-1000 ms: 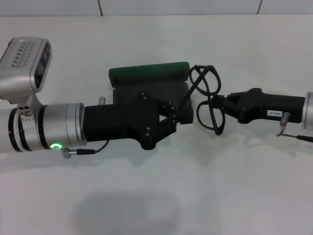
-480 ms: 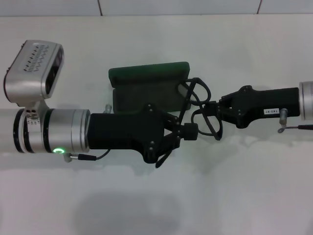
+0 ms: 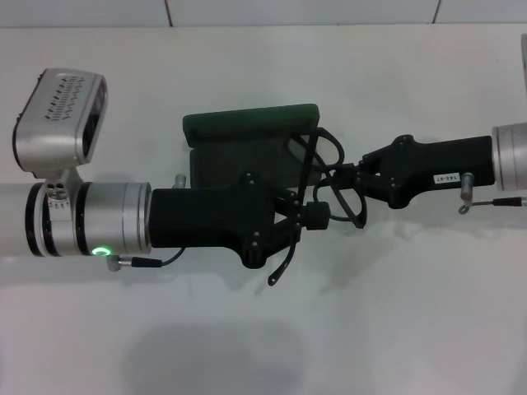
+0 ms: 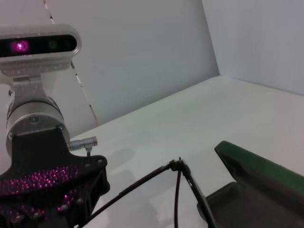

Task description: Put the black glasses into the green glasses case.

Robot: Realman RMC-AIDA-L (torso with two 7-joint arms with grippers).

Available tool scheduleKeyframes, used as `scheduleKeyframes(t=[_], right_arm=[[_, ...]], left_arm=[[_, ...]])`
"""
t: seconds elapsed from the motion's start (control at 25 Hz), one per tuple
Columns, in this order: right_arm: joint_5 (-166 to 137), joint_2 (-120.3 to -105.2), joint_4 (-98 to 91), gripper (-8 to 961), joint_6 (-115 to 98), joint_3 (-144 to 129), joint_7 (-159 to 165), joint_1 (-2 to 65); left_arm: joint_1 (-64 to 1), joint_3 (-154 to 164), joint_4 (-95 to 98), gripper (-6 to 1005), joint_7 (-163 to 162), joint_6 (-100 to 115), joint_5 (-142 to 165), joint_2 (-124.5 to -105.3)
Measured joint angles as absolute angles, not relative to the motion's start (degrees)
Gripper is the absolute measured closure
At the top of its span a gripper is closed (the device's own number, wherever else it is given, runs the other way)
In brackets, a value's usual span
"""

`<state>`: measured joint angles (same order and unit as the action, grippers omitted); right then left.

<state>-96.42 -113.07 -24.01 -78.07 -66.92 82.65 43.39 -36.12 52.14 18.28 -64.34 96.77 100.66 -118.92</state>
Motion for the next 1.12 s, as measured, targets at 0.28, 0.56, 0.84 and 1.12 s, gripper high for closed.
scheduleKeyframes(t=[0.28,0.56,0.84,1.12], right_arm=[[-96.2,-113.65,-25.2,917,-78.3,-66.6,82.6,43.5],[-96.4,-115.11,-27.4,917,-78.7,-66.9,82.6,43.5],[-96.4,-115.23,-27.5,917,-80.6,-66.9,82.6,43.7],[-96.2,-115.23,-27.5,917,-82.3,-66.8,82.5,43.7]], left_arm=[[-36.4,52.3,18.1,970,-64.4,96.8,100.6,-119.47],[-36.8,52.3,17.8,969,-64.5,96.1,100.2,-119.69],[-36.8,52.1,17.8,967,-64.6,95.5,99.7,-119.71],[-36.6,52.0,17.7,965,-64.6,94.7,99.3,-119.71]])
